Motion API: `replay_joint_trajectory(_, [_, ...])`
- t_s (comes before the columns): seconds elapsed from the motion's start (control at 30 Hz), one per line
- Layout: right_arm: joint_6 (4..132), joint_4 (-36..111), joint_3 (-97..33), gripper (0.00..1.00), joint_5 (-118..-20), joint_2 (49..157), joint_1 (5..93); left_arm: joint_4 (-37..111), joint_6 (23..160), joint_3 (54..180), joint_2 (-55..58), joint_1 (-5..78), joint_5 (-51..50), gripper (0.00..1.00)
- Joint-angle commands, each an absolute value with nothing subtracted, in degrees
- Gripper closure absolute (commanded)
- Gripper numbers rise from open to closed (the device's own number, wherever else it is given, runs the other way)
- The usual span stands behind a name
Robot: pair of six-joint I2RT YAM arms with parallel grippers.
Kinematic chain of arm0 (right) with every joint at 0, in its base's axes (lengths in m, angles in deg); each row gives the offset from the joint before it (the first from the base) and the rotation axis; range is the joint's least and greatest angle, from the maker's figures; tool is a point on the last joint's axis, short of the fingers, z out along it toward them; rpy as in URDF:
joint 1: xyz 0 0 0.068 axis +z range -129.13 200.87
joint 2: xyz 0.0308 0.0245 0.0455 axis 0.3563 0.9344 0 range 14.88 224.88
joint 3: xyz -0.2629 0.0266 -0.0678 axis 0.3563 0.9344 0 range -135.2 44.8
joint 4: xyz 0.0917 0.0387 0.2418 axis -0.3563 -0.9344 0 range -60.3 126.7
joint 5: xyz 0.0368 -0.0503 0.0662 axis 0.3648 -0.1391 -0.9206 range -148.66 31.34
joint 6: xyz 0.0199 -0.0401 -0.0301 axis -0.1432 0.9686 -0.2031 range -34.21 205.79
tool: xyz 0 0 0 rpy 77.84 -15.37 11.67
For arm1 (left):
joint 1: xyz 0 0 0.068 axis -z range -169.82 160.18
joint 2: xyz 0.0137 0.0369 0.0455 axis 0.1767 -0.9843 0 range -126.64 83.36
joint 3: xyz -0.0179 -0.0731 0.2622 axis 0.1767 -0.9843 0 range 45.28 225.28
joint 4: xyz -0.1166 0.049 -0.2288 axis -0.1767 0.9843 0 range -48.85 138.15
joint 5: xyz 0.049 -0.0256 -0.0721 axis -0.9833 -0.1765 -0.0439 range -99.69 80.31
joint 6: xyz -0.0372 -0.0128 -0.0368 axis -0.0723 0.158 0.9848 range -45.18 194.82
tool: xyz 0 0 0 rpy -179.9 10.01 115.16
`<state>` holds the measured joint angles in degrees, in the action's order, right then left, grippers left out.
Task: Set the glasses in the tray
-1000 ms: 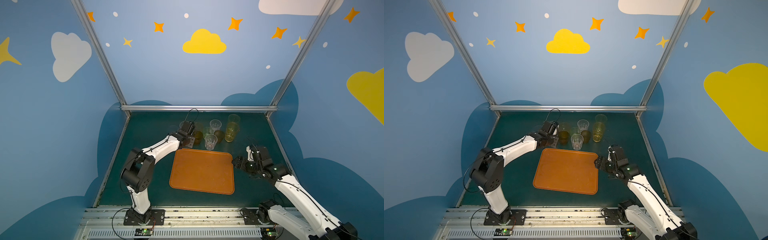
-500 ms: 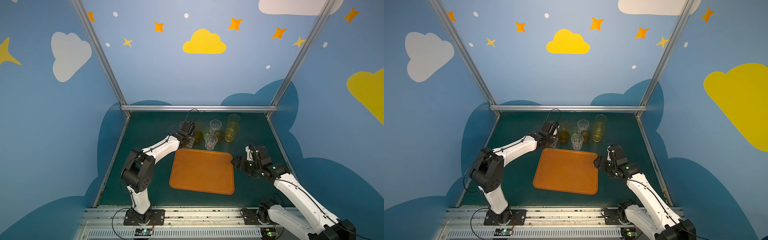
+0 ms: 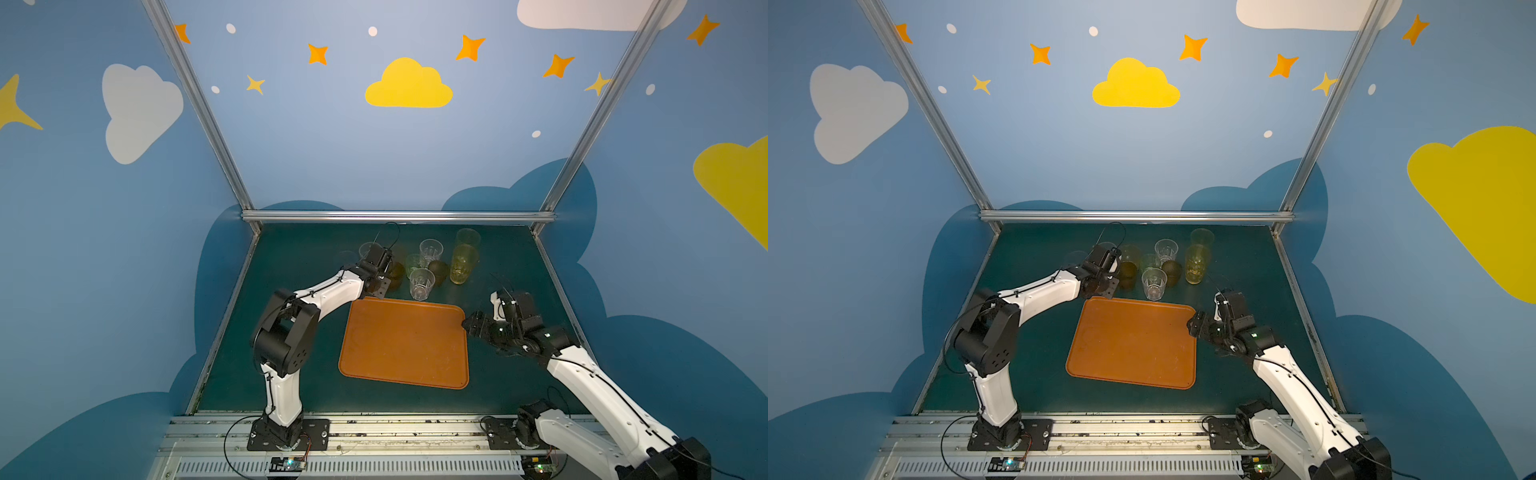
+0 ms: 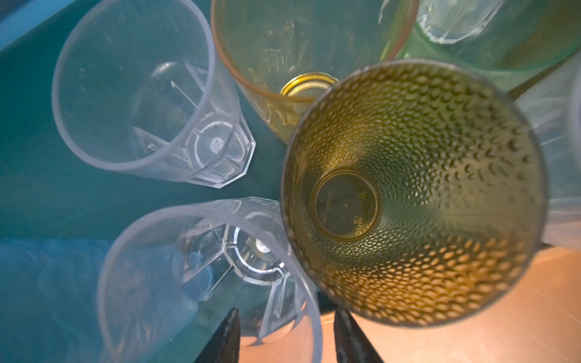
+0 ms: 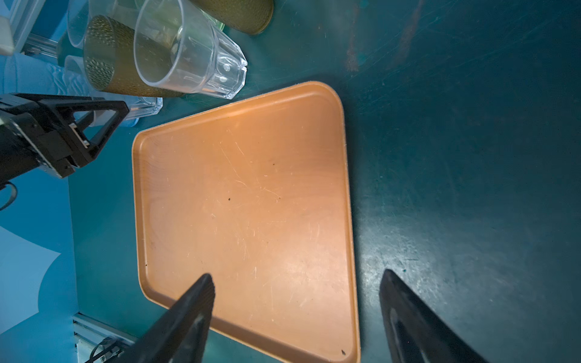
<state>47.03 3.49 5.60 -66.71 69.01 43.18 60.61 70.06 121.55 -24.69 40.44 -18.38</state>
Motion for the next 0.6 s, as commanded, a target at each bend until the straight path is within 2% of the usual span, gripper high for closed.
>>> replay_joint_trajectory(0.0, [47.0,4.0,6.0,0.18,-66.9,69.6,42.8,61.2,69.3,122.3,-24.9,40.2,-18.7,0.53])
replay_joint_trajectory(0.57, [46.6,3.8,6.0,0.18,-67.3,69.7,42.7,61.8,69.4,122.8,-26.0,41.1,-21.9,0.72])
